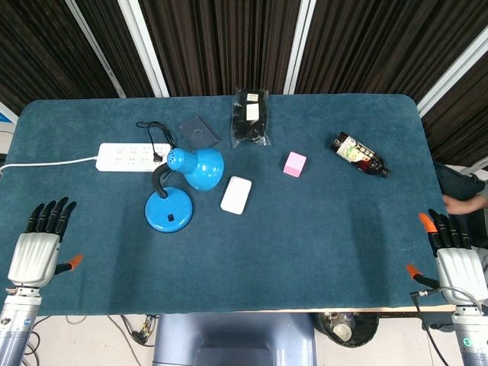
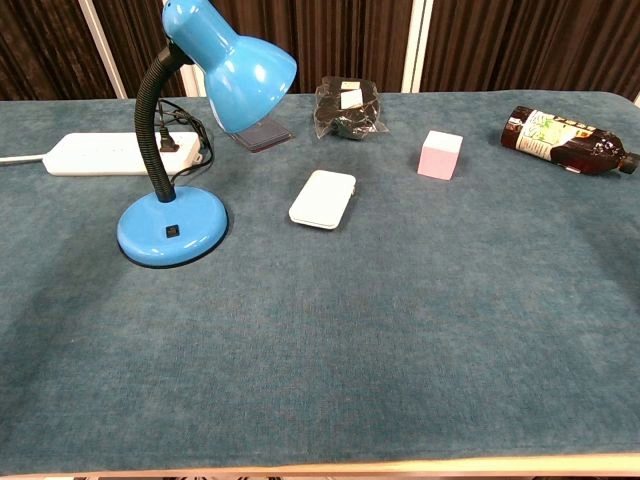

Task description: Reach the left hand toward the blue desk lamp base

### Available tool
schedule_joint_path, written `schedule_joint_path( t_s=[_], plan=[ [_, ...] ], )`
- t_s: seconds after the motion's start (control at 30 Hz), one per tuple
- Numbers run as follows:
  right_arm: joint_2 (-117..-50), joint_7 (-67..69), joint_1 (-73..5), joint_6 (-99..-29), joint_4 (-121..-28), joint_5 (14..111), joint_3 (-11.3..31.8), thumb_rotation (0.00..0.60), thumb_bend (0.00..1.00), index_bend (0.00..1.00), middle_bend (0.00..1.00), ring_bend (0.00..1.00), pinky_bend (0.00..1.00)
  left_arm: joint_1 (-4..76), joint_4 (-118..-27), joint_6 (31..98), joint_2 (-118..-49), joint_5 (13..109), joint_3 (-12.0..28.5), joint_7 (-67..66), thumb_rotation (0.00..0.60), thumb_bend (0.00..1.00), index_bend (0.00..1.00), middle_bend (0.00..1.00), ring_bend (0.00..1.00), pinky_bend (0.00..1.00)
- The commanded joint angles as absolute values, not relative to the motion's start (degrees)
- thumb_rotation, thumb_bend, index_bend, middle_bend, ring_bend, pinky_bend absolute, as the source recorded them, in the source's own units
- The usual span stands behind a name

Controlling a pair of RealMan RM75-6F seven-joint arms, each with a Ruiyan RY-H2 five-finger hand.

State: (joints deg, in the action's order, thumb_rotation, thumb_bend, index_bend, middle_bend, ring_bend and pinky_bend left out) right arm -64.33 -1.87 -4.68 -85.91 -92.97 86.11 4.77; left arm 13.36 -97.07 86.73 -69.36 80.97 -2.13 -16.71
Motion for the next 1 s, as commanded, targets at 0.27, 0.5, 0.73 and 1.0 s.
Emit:
schedule_joint_path(
  t_s=[0.27,0.5,0.73,1.0],
  plan=[
    [-64.37,-2.13,-4.69,-86.09,-93.19,86.40,4.69,0.600,0.25,0.00,0.00,0.00,0.00,12.94,-97.38,85.37,-69.10,81.36,-1.30,-17.37,0.600,0.09,0.00,0.00,0.00,0.05],
    [-64.32,-2.36,-4.53,-86.47,-93.16,86.00,4.96,0.600,0.25,0.00,0.00,0.00,0.00,14.56,-100.42,82.47,-68.61,79.98,0.47,-21.23,0.600,0.25,0.00,0.29,0.34,0.50],
    [-64.21,-2.08,-4.56,-86.38,-93.11,86.13,4.91,0.600,0.25,0.00,0.00,0.00,0.00,19.63,-106.33,72.88,-68.02,72.02,3.36,-27.75,0.600,0.51,0.00,0.85,0.83,0.83],
    [-64.00,-1.36,-4.55,-86.26,-93.19,86.00,4.94,0.600,0.25,0.00,0.00,0.00,0.00,28.21,-108.03,63.48,-73.39,55.26,6.52,-41.00,0.600,0.58,0.00,0.90,0.88,0.87]
  ],
)
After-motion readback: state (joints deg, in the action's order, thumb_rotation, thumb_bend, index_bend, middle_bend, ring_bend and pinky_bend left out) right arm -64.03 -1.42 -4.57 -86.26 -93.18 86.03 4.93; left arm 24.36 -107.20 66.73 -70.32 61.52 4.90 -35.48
